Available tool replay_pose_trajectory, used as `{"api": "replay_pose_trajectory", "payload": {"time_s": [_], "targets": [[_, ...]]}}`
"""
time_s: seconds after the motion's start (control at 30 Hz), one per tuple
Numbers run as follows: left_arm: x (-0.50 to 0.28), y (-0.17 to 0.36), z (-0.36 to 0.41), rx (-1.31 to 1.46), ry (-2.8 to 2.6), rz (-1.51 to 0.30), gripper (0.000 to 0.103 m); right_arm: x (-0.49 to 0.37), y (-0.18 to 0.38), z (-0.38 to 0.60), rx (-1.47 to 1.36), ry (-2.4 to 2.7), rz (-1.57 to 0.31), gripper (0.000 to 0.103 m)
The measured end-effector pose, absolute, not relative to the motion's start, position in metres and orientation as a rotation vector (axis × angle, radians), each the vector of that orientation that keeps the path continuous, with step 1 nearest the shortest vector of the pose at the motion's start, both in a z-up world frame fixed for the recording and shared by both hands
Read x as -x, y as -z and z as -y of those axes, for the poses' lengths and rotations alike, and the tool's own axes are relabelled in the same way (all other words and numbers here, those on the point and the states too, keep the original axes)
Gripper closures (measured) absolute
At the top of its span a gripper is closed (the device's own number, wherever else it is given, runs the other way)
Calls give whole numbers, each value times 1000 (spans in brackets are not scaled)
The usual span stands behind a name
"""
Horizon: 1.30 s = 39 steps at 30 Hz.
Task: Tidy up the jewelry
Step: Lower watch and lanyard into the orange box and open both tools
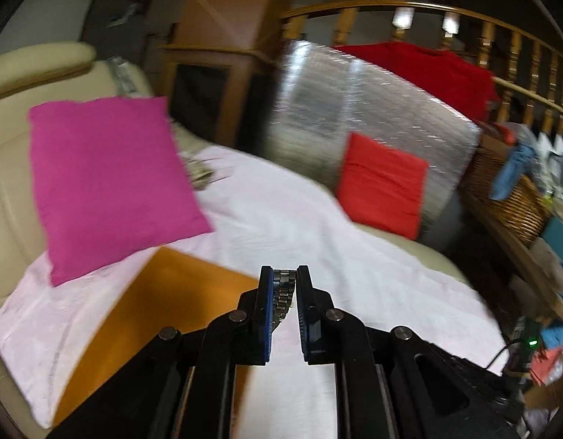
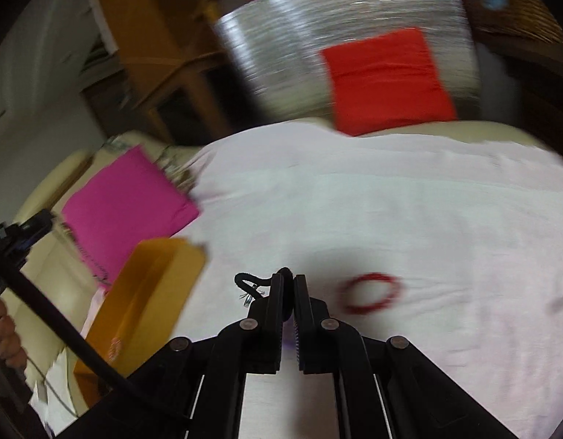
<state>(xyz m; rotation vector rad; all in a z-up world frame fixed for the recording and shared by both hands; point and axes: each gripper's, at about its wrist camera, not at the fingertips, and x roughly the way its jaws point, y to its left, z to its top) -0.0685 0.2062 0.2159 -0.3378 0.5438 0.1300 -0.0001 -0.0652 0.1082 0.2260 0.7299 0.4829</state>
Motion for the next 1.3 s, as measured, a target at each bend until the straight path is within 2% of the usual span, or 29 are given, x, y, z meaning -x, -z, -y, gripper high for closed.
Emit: {"api": "replay_pose_trajectory", "payload": {"time_s": [0.27, 0.67, 0.97, 1.03, 1.17, 1.3], "targets": [[70, -169, -271, 388, -277, -648, 91, -7, -121, -76, -58, -626, -749, 97], [66, -123, -309, 412, -355, -787, 90, -52, -77, -207, 183, -632, -888, 97], [64, -121, -313, 415, -372, -810, 90, -70, -53, -237, 187, -619, -981, 93], [65, -124, -314, 418, -382, -802, 89, -70, -56, -233, 156, -623, -980, 93], [66, -128, -311, 423, -389, -790, 75, -69, -71, -211, 56, -654, -943, 91], [64, -135, -302, 424, -370, -769, 74, -66, -95, -169, -9, -651, -878, 91]]}}
